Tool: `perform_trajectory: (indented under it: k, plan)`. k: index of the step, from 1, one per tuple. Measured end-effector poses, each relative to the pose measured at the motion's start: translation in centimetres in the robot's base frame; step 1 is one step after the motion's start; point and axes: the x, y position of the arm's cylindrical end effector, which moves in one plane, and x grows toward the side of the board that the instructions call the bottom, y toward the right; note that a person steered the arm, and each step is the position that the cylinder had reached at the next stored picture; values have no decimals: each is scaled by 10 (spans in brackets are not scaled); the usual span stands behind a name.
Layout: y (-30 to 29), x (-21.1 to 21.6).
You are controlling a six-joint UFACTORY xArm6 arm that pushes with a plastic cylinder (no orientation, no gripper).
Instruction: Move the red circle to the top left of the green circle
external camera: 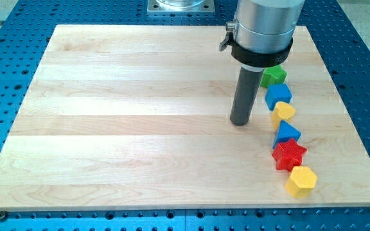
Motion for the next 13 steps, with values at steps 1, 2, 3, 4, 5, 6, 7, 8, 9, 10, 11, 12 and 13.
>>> perform_trajectory:
  k: [1,2,3,4,5,6,7,8,9,10,11,12,13]
  plan:
    - [0,0]
    - [2,0]
    - [5,7]
    - [-6,61]
    - [-11,113]
    - [-16,81]
    - [-19,-13]
    - [-19,-113]
    - [-18,-202]
    - [-9,-242]
    - [35,-275]
    - [67,-280]
    - [117,-261]
